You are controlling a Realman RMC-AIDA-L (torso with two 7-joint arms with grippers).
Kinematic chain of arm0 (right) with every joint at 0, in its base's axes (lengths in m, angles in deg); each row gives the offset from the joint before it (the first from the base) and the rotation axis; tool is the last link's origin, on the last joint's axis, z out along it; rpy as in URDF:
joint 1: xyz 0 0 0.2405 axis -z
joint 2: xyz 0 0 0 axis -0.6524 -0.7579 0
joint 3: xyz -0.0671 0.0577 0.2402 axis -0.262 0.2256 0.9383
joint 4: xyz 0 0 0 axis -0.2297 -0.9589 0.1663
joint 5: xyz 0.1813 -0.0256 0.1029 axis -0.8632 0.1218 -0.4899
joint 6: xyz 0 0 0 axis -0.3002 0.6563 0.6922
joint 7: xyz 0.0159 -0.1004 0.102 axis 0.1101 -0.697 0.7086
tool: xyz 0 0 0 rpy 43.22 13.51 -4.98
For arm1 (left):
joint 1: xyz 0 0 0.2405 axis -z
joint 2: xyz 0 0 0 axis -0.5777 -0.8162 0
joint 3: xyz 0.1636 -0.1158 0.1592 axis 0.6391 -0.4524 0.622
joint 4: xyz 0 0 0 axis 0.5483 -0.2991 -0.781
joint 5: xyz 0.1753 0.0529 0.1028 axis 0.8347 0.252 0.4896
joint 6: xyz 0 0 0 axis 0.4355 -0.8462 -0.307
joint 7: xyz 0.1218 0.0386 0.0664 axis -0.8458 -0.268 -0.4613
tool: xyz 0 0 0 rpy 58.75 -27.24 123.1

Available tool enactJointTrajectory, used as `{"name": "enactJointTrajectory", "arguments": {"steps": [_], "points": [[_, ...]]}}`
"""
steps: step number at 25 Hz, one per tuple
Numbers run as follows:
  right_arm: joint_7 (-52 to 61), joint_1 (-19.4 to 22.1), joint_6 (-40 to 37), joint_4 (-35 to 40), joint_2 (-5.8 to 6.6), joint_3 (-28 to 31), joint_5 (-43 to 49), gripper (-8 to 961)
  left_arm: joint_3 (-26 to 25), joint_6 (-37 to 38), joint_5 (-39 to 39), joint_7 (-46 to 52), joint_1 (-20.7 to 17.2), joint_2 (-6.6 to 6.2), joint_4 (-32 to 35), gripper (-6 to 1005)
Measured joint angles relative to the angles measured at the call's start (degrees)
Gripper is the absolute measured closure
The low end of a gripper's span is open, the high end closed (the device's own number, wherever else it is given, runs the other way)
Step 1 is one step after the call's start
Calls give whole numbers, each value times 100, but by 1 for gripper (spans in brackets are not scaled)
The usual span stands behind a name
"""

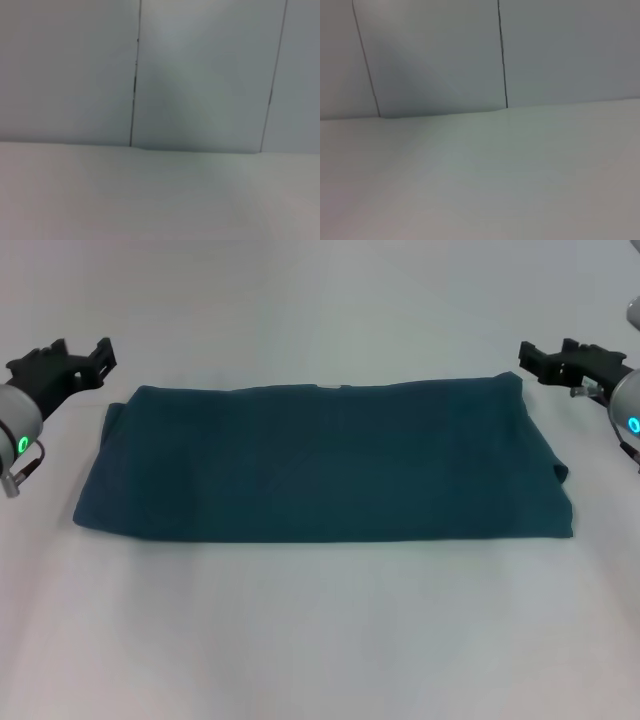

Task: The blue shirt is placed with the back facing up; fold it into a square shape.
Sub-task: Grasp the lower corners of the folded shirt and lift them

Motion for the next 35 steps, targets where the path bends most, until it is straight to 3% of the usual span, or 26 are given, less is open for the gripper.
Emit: {"name": "enactJointTrajectory", "arguments": {"steps": [3,6,10,16,25,35], "points": [[437,167,-278,8,71,-327,24,359,63,0,57,246,-118,-9,33,455],[1063,439,-792,139,161,-747,28,125,615,157,176,999,-385,-41,207,313],[1811,884,-1477,480,226,-1298,31,85,1709,719,231,2146,-1045,12,878,207],[2906,1467,-2185,1180,306,-2140,52,25,2372,1246,302,3100,-1748,107,1721,148],[4873,1752,-3180,1692,686,-2317,906,14,2356,1285,1409,4179,-1940,85,1921,147],[5872,1956,-3988,1999,880,-1956,1378,15,2007,1342,2652,4837,-1968,31,1952,152]]}}
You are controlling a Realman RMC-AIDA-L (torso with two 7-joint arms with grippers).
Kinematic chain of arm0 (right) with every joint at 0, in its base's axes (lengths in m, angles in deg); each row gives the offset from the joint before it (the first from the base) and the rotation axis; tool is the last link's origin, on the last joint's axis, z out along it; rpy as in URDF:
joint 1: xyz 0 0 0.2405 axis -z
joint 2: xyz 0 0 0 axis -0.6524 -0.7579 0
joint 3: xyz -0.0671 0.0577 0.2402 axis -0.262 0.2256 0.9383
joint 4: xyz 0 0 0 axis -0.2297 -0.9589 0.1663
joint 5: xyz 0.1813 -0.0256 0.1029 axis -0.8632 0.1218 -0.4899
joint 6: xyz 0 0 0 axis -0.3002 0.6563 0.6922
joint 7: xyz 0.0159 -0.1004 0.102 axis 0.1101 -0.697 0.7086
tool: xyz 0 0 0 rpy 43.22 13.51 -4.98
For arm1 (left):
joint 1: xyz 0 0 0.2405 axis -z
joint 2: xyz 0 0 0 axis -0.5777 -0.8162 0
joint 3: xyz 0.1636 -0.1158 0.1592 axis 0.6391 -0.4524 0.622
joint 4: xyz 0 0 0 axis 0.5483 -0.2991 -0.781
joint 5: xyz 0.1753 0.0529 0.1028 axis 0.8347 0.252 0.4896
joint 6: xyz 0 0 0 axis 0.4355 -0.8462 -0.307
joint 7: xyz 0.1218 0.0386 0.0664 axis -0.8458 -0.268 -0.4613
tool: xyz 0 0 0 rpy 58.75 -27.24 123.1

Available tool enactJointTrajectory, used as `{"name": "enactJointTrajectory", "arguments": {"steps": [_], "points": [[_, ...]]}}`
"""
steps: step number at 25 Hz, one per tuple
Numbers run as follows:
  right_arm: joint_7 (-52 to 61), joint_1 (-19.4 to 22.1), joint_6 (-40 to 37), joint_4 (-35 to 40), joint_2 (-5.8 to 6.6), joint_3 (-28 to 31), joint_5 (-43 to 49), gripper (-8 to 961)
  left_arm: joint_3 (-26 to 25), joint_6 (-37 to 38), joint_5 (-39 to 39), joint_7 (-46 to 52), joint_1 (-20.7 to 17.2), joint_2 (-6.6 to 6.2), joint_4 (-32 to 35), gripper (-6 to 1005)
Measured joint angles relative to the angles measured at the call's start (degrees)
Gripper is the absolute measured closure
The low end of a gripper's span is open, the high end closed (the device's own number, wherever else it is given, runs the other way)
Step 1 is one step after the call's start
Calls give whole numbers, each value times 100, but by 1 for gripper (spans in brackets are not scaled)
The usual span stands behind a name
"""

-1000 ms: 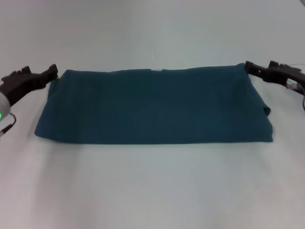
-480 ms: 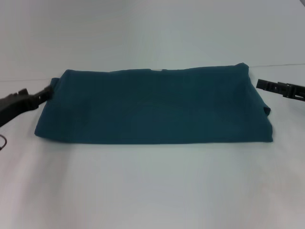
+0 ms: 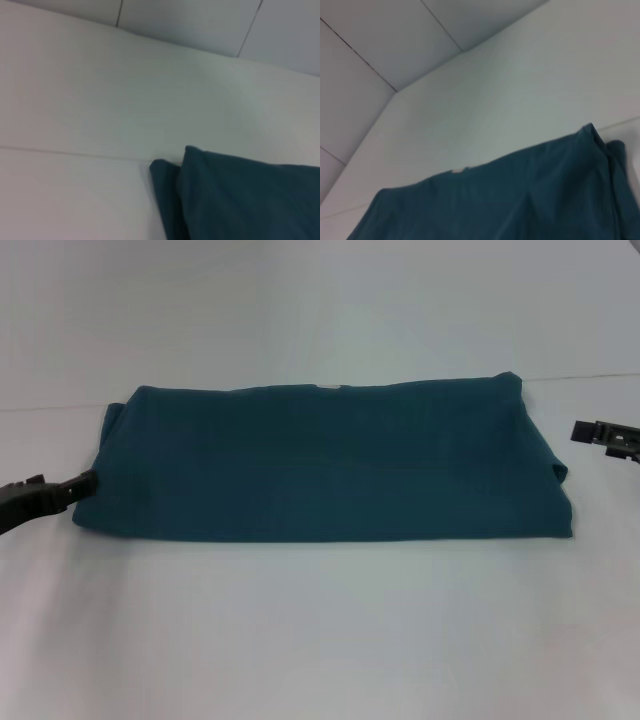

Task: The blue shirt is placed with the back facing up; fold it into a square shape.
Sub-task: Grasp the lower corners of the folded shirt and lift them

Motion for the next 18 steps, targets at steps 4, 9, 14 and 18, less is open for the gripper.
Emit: {"name": "enactJointTrajectory", "arguments": {"steps": [4,9,14,18], "points": [[196,-30,-98,2,20,140,421,16,-13,68,81,99,-40,0,9,152],[366,-114,-125,2,24,158,768,19,-11,281,559,459,-49,-8,87,152],[437,-160,-130,-14,26,142,888,23,11,362,689,574,-33,-4,121,152],[452,-151,-133,-29,26,140,892,26,25,373,703,579,-17,-2,123,152]]}}
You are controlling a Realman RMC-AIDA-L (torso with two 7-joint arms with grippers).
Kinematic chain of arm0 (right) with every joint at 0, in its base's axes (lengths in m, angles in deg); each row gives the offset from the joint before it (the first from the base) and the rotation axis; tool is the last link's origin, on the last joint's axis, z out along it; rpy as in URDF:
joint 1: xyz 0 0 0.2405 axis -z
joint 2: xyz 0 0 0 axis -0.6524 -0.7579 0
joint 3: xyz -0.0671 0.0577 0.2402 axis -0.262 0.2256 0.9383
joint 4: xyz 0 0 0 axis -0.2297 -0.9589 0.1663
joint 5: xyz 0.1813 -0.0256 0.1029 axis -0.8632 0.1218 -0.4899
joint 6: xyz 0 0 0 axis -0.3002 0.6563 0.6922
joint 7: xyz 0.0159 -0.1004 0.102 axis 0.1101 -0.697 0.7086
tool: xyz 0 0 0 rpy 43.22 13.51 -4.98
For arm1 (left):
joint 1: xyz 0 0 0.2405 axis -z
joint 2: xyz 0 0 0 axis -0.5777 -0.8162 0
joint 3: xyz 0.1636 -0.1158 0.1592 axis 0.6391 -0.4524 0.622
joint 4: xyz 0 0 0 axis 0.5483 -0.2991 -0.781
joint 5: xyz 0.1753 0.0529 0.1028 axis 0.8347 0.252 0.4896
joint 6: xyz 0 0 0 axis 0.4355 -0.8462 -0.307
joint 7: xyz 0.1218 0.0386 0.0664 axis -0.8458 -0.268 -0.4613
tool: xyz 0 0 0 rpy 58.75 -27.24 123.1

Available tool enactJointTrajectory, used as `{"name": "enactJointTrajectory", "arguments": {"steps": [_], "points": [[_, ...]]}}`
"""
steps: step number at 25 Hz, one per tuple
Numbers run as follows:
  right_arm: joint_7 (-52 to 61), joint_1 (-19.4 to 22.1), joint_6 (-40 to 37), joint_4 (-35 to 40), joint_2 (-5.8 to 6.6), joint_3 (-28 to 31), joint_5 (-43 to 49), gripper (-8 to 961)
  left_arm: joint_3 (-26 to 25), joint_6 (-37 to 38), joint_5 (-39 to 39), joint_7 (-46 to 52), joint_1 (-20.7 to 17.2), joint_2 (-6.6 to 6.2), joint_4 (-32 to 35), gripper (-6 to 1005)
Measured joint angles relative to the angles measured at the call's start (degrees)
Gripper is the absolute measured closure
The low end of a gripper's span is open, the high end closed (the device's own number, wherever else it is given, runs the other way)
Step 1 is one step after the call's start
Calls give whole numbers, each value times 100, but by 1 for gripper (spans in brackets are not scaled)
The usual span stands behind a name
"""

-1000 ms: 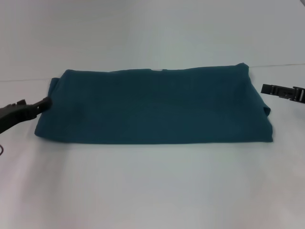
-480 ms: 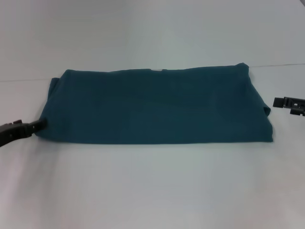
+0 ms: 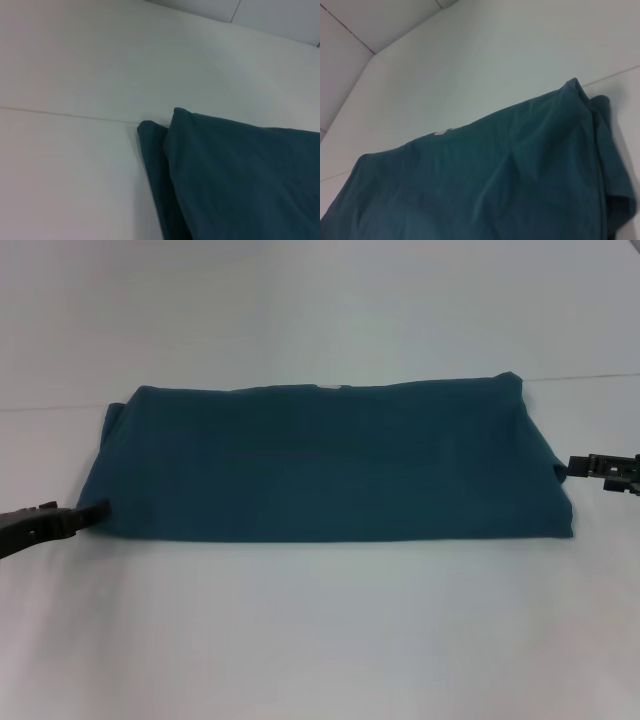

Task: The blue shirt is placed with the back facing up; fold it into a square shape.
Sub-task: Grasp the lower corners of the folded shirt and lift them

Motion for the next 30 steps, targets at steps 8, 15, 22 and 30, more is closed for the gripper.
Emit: {"name": "enactJointTrajectory", "arguments": {"steps": [8,15,22,30], "points": [[15,28,2,-21,-9,-20,5,31,28,-1,56,16,24,3,-46,153],[41,-55,186,-213,-45,-41,280,36,90,-4,64,19,48,3,-60,153],[53,-39,387,-267,-72,-42,307,41,94,-4,64,19,62,3,-60,153],[55,-48,532,-313,-81,-41,313,47,89,-17,63,13,78,3,-29,153]]}}
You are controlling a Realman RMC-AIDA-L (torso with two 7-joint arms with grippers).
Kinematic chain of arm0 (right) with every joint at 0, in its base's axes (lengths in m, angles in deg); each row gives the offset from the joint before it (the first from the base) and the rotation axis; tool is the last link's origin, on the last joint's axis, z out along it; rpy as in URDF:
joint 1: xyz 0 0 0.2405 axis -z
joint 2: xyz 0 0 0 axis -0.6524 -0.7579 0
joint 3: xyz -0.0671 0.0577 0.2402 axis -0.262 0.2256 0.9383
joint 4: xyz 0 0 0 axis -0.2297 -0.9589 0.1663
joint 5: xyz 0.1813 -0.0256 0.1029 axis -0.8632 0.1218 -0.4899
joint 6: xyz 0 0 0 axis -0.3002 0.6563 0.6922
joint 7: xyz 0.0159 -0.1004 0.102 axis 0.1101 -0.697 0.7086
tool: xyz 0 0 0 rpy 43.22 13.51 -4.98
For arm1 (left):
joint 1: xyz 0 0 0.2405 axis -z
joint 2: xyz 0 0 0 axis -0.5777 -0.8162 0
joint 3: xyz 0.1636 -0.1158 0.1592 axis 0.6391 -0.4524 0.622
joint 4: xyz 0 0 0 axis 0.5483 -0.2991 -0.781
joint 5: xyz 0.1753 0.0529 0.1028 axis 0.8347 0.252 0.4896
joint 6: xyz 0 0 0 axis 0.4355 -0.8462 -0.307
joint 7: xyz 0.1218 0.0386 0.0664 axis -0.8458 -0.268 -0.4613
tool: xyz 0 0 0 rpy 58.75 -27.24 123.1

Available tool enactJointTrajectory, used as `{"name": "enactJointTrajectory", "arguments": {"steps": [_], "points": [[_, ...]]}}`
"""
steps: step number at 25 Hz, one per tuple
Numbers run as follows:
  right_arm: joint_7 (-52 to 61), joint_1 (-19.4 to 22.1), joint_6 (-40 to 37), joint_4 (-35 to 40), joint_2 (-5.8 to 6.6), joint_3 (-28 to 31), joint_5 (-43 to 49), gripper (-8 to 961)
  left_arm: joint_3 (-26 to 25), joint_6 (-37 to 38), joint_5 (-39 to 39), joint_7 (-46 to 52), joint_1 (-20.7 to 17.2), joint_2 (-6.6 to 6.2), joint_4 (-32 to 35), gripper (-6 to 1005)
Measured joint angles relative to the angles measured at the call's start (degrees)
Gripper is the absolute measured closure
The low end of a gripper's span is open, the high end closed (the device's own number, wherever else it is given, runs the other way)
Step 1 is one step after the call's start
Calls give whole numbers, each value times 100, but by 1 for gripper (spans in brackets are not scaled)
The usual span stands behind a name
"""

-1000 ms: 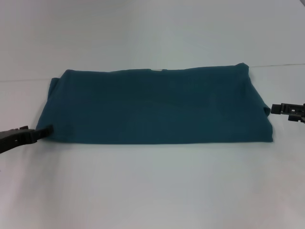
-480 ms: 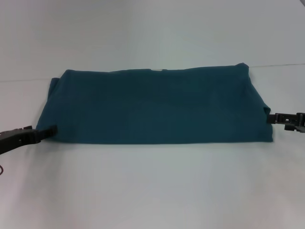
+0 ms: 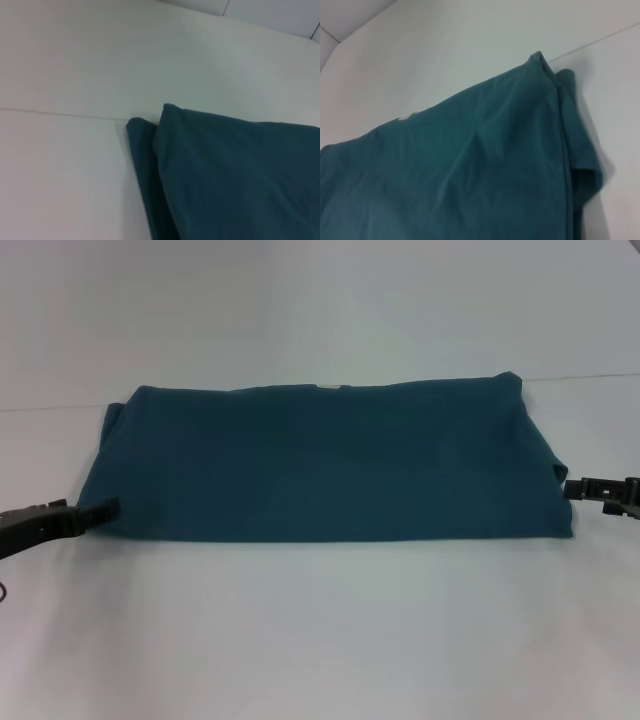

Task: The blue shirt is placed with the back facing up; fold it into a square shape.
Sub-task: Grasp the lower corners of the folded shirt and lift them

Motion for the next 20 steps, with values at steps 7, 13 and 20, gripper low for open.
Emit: {"name": "enactJointTrajectory", "arguments": {"steps": [7,13,20], "points": [[-57,-104,255,0,-116,-18,0,52,5,-6,0,-19,111,-7,5,152],[-37,-141,301,-2,-131,-71,0,56,52,-67,22,-31,184,-18,-38,152],[-34,-140,287,-8,-133,-73,6,61,104,-234,151,-28,191,4,-56,152]]}}
